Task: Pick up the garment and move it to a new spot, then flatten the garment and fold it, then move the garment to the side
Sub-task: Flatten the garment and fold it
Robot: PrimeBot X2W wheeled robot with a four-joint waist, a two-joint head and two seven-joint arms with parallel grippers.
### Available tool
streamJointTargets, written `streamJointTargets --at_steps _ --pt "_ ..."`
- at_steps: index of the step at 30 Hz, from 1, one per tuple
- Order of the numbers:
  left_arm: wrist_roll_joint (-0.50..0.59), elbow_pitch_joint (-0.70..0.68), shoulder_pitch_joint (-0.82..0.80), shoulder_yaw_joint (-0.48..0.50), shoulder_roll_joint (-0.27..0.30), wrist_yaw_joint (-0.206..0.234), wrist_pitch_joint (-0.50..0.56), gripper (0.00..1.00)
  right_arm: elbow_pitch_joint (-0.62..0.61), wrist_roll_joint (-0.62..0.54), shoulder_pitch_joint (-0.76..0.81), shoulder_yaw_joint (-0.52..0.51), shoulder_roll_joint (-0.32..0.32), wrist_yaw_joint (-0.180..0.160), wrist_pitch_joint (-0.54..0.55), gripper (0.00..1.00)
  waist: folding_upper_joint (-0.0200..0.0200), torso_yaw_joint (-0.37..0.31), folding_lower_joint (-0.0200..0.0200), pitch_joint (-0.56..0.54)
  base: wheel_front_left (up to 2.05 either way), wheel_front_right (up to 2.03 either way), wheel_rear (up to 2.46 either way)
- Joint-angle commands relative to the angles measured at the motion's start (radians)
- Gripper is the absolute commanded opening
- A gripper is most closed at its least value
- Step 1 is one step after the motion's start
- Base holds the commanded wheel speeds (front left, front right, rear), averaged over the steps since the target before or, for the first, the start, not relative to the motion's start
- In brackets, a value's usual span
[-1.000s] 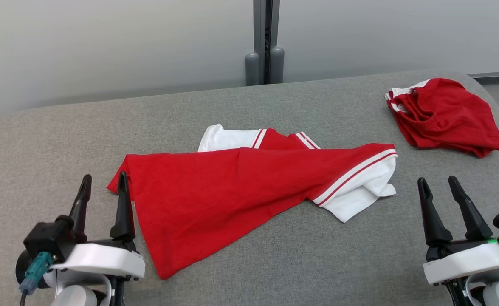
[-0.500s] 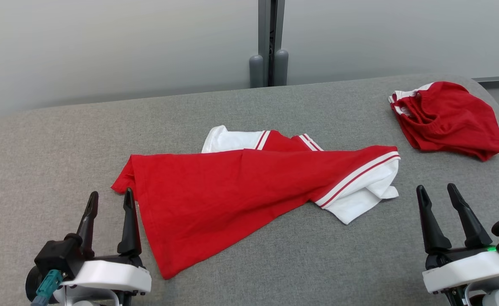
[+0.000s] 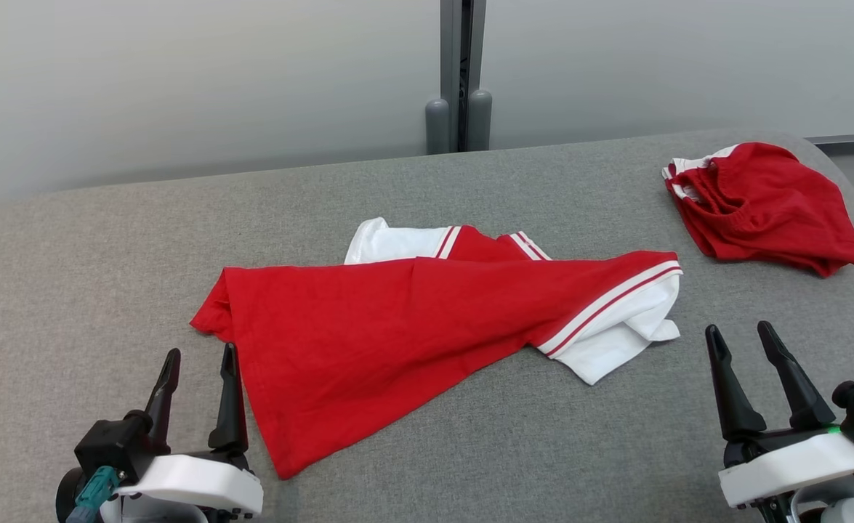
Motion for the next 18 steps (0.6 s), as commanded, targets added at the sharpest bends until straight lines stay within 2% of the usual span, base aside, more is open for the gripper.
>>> streamJointTargets --at_steps 1,18 --pt "0.007 0.007 -0.015 0.005 -0.002 -0.006 -0.002 1.0 0.002 0.004 -0.002 0.0 -0.006 0.001 -0.006 1.0 0.0 -0.001 0.0 -0.001 0.0 0.0 0.0" --pt "0.003 0.059 -0.04 0.004 -0.015 -0.029 -0.002 1.0 0.086 0.042 -0.046 0.05 -0.045 0.001 0.009 1.0 0.0 0.003 0.0 0.019 0.0 0.0 0.0"
